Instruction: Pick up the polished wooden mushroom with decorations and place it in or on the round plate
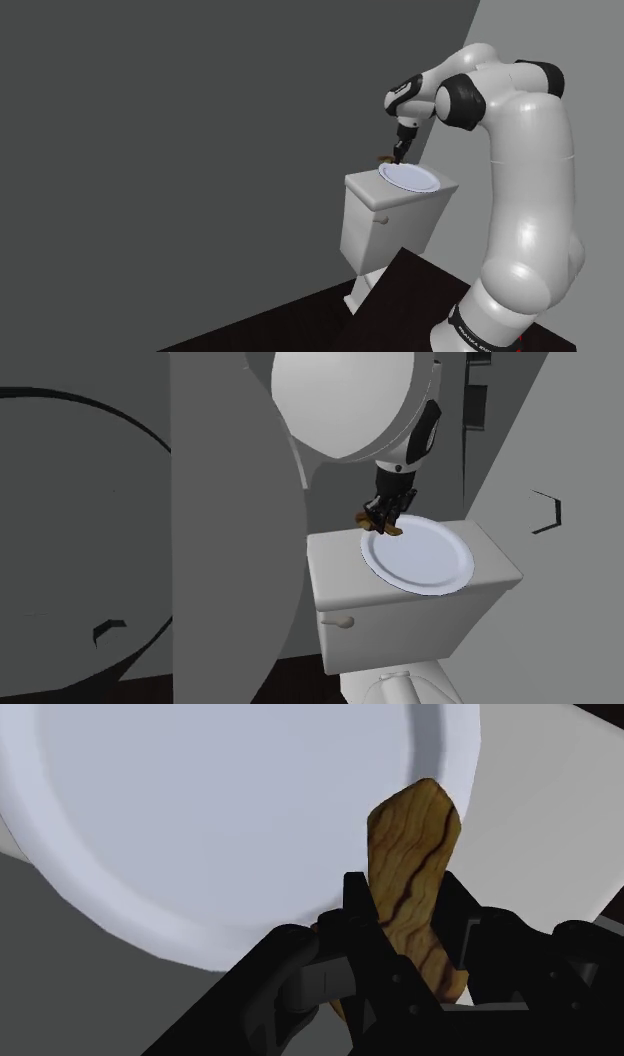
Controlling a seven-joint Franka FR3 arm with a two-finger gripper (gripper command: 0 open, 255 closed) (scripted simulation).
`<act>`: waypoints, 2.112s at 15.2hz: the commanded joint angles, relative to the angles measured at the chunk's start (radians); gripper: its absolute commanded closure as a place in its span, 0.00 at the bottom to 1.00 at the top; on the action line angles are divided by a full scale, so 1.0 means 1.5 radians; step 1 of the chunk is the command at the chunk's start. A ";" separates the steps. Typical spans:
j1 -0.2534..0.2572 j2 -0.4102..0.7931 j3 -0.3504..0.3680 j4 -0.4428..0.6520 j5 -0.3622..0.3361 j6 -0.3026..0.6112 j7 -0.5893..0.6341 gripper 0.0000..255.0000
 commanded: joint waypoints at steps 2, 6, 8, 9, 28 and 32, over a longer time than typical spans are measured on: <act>-0.045 0.021 -0.002 0.033 0.013 -0.014 -0.044 1.00; -0.112 0.060 0.000 0.093 0.034 -0.040 -0.099 1.00; -0.136 0.075 0.002 0.118 0.041 -0.051 -0.117 1.00; -0.137 0.078 0.004 0.114 0.043 -0.044 -0.118 1.00; -0.148 0.133 0.031 0.070 0.079 0.049 -0.138 1.00; -0.148 0.133 0.031 0.070 0.079 0.049 -0.138 0.00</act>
